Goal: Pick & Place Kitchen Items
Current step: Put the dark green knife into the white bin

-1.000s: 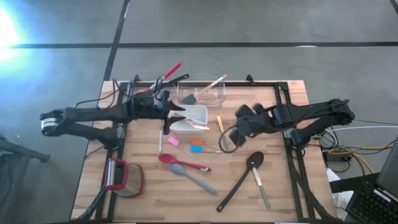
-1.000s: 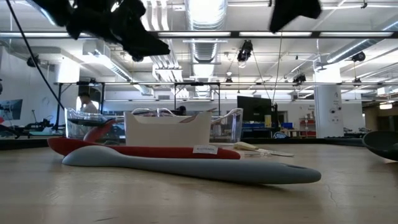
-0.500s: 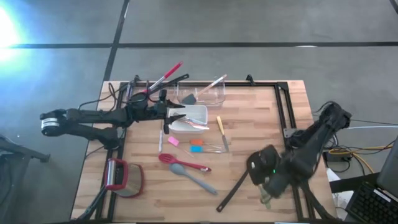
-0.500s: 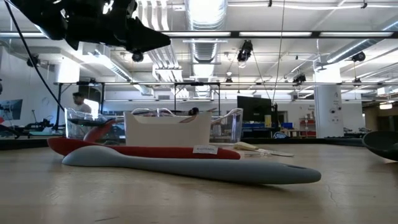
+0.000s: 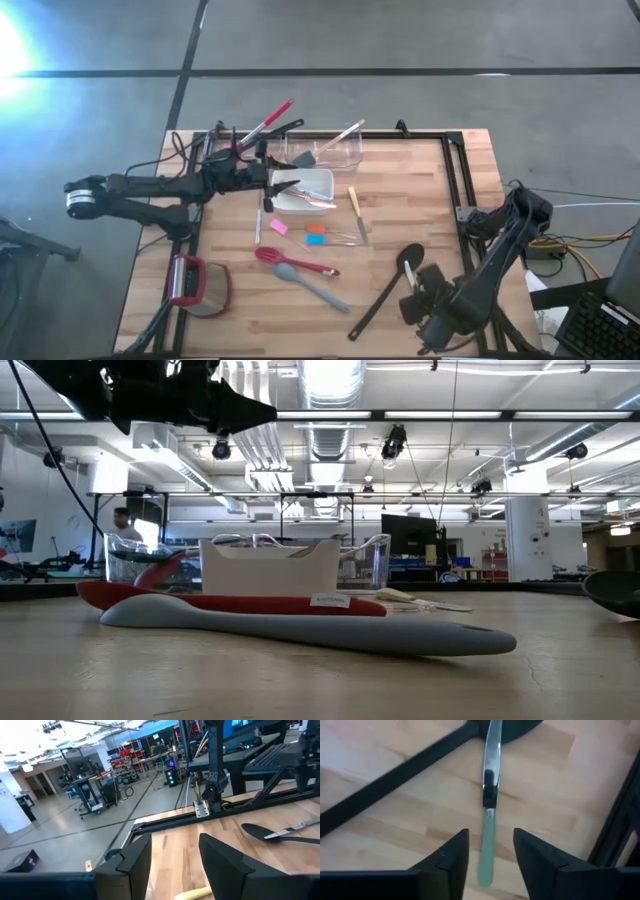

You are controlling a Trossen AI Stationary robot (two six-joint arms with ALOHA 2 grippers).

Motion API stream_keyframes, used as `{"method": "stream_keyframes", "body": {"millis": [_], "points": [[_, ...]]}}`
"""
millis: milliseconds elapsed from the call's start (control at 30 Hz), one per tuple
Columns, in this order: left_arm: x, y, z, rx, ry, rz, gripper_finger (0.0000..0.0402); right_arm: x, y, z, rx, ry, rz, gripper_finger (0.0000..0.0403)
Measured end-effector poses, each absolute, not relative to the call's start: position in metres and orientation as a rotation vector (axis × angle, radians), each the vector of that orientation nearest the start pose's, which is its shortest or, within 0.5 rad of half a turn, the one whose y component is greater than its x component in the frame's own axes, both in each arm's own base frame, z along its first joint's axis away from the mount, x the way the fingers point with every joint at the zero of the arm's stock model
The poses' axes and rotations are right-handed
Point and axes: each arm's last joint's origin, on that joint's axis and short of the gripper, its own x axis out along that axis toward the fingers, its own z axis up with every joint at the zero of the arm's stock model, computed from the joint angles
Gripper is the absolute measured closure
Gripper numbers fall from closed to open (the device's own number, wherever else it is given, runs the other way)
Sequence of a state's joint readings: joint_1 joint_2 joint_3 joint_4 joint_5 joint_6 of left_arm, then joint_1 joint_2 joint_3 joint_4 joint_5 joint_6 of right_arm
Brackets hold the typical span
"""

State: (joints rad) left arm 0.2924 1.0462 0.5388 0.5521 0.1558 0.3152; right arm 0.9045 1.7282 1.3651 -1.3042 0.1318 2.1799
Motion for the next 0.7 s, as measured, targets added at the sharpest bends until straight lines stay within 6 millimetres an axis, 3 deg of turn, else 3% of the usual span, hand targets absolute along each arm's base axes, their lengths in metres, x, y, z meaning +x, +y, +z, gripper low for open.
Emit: {"method": "stream_keyframes", "body": {"millis": [233,700], "points": [[0.219,0.061,0.271,0.332,-0.03,0.145,0.0232,0.195,0.246,0.225,0.905,1.206,-1.015,0.0219],[0.22,0.062,0.274,0.324,-0.032,0.145,0.0232,0.189,0.247,0.184,0.928,1.247,-1.015,0.0248]]}}
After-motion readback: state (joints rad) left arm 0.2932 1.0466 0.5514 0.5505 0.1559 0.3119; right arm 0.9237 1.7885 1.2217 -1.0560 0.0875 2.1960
